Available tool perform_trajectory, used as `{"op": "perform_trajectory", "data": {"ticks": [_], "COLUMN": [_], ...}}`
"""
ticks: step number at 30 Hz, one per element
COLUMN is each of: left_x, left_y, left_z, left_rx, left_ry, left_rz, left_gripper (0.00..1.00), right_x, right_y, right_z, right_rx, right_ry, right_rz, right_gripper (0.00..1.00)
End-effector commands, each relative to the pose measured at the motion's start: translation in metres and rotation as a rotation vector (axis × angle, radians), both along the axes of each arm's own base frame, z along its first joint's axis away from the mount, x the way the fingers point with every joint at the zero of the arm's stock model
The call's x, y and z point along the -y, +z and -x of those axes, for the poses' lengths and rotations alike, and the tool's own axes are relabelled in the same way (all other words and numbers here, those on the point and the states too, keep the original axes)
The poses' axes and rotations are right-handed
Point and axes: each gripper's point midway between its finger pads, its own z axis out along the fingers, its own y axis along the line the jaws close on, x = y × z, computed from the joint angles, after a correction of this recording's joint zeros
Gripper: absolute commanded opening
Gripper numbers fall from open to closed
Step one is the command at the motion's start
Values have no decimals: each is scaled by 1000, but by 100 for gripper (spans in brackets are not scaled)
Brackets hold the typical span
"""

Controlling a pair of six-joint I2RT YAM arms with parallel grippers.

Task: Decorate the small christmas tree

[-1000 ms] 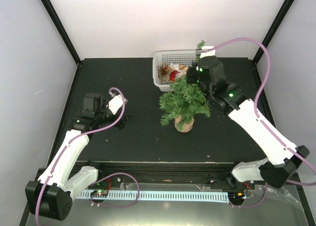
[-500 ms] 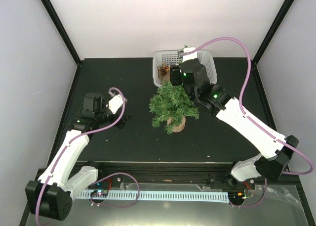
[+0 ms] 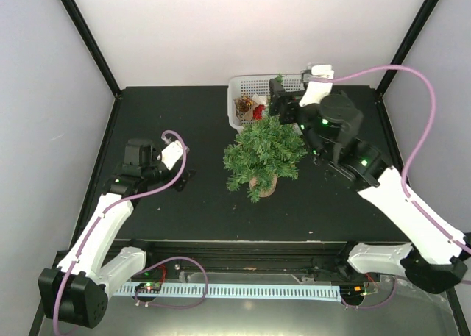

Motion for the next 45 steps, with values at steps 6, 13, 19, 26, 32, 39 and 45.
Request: {"op": "perform_trajectory", "data": {"ticks": [6, 13, 19, 26, 32, 39, 45], "left_x": [-3, -7, -13, -12, -14, -13, -12], "left_y": [4, 6, 9, 4, 4, 4, 4], "left_z": [-7, -8, -10, -14, -11, -11, -10], "left_rx": [15, 24, 26, -3, 3, 7, 5], "left_ry": [23, 48, 74, 73, 75, 69, 61], "left_rz": [10, 5, 14, 22, 19, 28, 35], "left_gripper": [99, 99, 99, 99, 99, 99, 99], "right_x": [48, 76, 113, 126, 154, 177, 187], "right_y": [47, -37, -107, -167, -246, -316, -363], "right_z": [19, -61, -125, -199, -244, -252, -229], "right_rx": [168, -125, -304, -545, -746, -896, -993], "right_ry": [-112, -248, -341, -449, -522, -583, -615], "right_rz": [-148, -124, -81, 65, 84, 130, 171], "right_gripper": [87, 88, 87, 86, 86, 84, 83]}}
